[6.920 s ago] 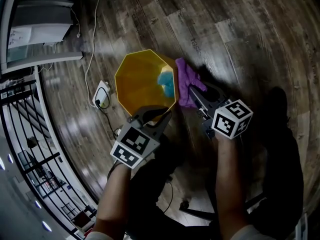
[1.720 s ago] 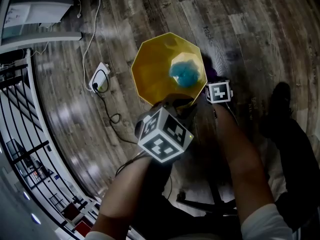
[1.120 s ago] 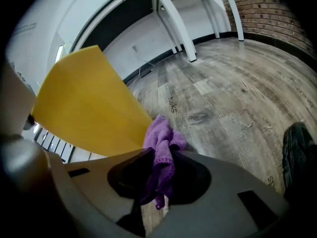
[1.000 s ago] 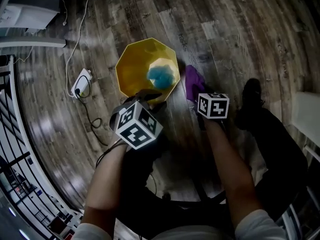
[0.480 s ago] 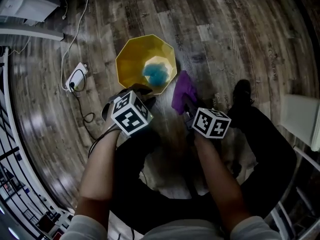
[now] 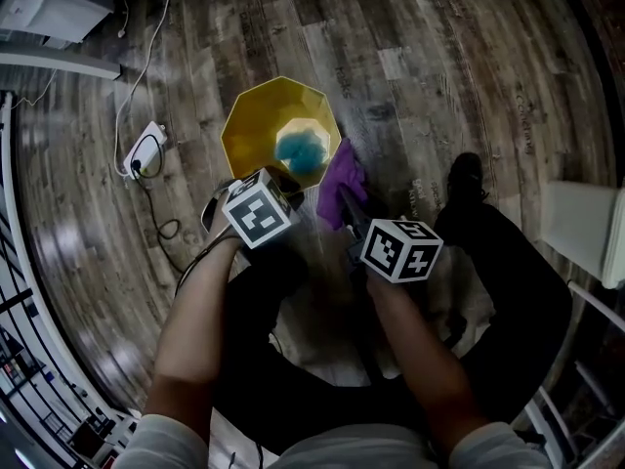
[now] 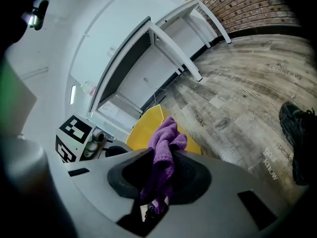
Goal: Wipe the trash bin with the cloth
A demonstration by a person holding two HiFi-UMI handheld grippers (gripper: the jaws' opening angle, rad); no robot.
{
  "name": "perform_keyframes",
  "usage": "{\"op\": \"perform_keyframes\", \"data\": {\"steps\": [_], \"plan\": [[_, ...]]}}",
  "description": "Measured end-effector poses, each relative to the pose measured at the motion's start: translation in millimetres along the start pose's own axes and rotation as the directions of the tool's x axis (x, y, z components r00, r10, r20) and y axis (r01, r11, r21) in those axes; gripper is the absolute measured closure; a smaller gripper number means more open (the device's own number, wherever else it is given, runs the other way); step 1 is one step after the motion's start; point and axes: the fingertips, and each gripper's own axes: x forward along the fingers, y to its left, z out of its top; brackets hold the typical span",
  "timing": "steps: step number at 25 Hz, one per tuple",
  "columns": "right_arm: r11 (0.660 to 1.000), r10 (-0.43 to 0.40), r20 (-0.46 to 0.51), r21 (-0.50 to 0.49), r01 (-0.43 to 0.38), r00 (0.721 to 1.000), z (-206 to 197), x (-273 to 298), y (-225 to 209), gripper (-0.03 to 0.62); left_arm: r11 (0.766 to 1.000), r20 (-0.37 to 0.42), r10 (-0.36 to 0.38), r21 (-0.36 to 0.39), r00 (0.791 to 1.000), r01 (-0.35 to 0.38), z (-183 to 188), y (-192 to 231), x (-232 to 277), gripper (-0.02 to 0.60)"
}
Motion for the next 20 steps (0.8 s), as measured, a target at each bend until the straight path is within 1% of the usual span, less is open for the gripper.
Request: {"op": "perform_keyframes", "data": {"steps": [3, 6, 10, 15, 20], "plan": [[1.000, 0.000, -0.004, -0.019, 0.000, 1.000, -2, -2, -2, 0.505, 1.000, 0.006, -0.027, 0.014, 1.000, 0.027, 5, -7, -1, 0.535], [0.998, -0.006, -0.027, -0.065, 0.004, 1.000, -7, 2, -8, 0.505, 0.999, 0.002, -0.044, 0.013, 0.999, 0.044, 4, -12, 5, 0.536], [0.994, -0.004, -0.061, -0.105, -0.003, 0.998, -13, 15, -17, 0.505, 0.999, 0.012, -0.035, 0.019, 0.999, 0.034, 6, -11, 5, 0.538], [0.983, -0.025, -0.105, -0.185, 0.005, 0.994, -18, 32, -33, 0.505, 0.999, 0.009, -0.028, 0.031, 1.000, 0.028, 8, -11, 4, 0.540], [0.973, -0.054, -0.170, -0.231, 0.014, 0.984, -28, 54, -60, 0.505, 0.999, 0.002, -0.034, 0.040, 0.999, 0.034, 10, -12, 5, 0.540]]}}
